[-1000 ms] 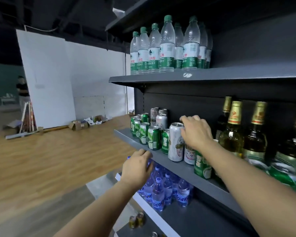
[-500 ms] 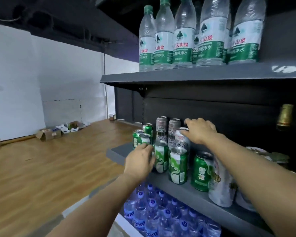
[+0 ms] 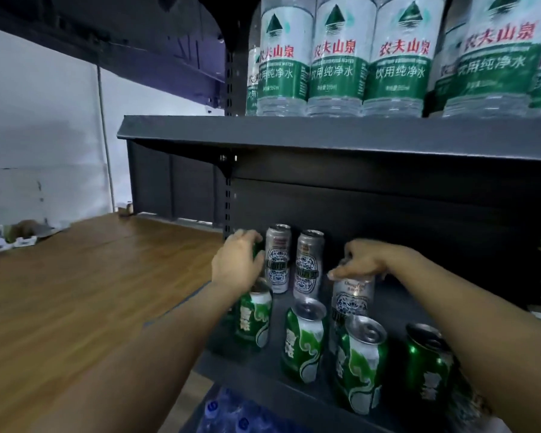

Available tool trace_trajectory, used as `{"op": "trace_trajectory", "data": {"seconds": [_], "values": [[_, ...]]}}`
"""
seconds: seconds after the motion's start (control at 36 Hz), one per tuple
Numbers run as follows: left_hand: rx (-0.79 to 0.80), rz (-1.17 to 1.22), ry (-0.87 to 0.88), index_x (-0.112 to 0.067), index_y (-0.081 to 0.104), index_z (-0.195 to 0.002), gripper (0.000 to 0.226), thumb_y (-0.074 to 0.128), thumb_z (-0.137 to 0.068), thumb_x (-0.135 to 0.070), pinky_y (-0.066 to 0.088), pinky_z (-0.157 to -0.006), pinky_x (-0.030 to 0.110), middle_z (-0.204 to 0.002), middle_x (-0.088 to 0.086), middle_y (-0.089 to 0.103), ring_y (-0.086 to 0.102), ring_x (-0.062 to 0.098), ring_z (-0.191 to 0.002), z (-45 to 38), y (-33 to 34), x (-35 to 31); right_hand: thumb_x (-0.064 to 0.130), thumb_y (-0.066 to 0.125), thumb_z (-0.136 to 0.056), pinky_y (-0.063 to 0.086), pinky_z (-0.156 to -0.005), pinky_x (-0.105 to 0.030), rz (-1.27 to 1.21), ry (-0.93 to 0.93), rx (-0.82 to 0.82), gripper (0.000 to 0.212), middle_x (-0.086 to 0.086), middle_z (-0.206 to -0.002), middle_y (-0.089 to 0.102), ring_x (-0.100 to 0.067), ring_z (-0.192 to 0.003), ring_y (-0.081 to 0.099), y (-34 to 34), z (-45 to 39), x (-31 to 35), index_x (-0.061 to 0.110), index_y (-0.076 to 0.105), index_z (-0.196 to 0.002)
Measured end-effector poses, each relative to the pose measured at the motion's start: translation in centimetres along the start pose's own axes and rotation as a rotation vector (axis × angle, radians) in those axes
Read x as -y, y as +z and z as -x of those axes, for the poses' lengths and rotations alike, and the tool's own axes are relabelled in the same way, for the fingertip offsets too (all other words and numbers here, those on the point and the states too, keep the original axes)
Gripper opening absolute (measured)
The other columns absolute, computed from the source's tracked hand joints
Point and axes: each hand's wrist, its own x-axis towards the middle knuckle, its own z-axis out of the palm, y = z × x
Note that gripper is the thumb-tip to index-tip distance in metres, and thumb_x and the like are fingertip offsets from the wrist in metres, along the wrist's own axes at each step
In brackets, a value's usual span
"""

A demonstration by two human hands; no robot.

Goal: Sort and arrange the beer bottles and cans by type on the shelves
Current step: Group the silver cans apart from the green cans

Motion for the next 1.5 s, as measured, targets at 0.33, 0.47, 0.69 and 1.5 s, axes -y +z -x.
{"op": "trace_trajectory", "data": {"seconds": [0.33,0.47,0.69,1.5], "values": [[0.205,-0.034,-0.014,-0.015,0.050,-0.130,0.041,0.060,-0.092,-0.026,0.050,-0.089,0.043,-0.124,0.014,0.053,0.052,0.033,-0.116,-8.1,3.6,3.7,0.024,0.073,-0.083,0.043,-0.079,-0.028,-0.235,0.119,-0.153,0.049,-0.012,-0.119,0.054,-0.024,-0.103,0.053,1.3,-6.3,-0.3,0.004,0.052,-0.123],[0.279,0.023,0.074,-0.021,0.046,-0.134,0.045,0.058,-0.091,-0.029,0.048,-0.089,0.040,-0.128,0.012,0.050,0.049,0.035,-0.120,-11.2,5.8,5.0,0.025,0.077,-0.078,0.046,-0.090,-0.033,-0.296,0.194,-0.251,0.051,-0.013,-0.125,0.057,-0.027,-0.111,0.055,2.3,-8.7,-1.3,0.007,0.057,-0.121],[0.463,0.085,0.081,-0.024,0.042,-0.139,0.070,0.050,-0.085,-0.068,0.043,-0.097,0.039,-0.142,0.004,0.047,0.049,0.030,-0.124,-13.8,8.3,3.9,0.024,0.074,-0.083,0.039,-0.101,-0.031,-0.293,0.285,-0.260,0.071,-0.012,-0.144,0.043,-0.027,-0.129,0.045,2.8,-9.3,-1.5,0.008,0.038,-0.142],[0.406,0.214,0.149,-0.009,0.039,-0.136,0.076,0.080,-0.075,-0.024,0.037,-0.101,0.033,-0.137,0.014,0.041,0.044,0.031,-0.125,-14.3,10.1,3.8,0.056,0.070,-0.078,0.043,-0.101,-0.041,-0.017,0.361,-0.329,0.076,-0.013,-0.143,0.041,-0.035,-0.128,0.043,2.5,-8.8,-1.1,0.015,0.043,-0.135]]}}
